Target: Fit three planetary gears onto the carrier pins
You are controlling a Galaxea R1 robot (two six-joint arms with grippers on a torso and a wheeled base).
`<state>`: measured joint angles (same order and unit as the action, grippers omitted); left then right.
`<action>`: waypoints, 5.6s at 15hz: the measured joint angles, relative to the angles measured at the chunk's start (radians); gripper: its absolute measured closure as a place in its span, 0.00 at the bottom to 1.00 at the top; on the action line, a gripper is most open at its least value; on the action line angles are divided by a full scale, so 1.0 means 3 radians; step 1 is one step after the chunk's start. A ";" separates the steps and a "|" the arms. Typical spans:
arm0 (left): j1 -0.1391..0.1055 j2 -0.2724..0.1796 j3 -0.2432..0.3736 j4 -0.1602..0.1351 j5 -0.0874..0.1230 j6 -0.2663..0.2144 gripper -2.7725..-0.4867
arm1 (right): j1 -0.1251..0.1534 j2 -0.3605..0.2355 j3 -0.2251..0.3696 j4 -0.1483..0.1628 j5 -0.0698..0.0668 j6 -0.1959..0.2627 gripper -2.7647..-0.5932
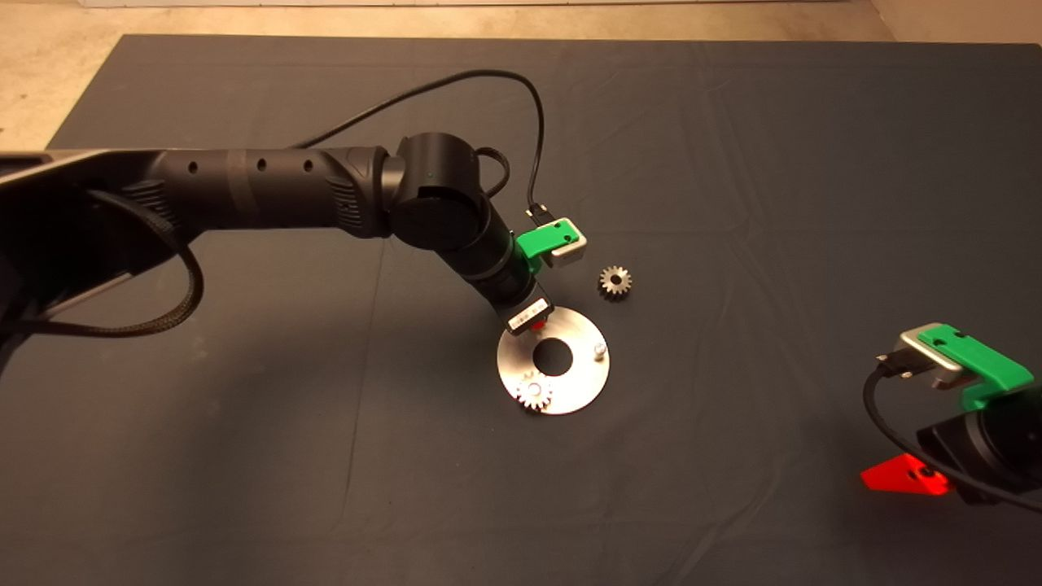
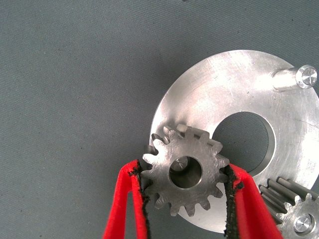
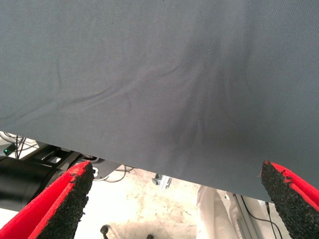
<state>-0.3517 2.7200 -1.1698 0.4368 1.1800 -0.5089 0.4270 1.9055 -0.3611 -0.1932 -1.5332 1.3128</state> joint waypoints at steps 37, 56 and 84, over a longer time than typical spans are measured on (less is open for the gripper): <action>0.0018 -0.0064 0.0049 0.0004 -0.0114 -0.0018 0.75 | 0.0000 0.0000 0.0000 0.0000 0.0000 0.0000 0.12; -0.0196 -0.1957 0.2008 -0.0384 0.0703 -0.1108 0.63 | -0.0104 0.0775 -0.1047 0.0000 0.0011 -0.0322 0.12; -0.0206 -0.2121 0.2803 -0.0419 0.1102 -0.2219 0.63 | -0.0038 0.2536 -0.3206 -0.0010 0.0037 -0.1410 0.12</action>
<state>-0.4136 2.0836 -0.3289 0.3111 1.5106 -1.1747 0.4155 2.6663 -1.3230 -0.1962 -1.5221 0.8898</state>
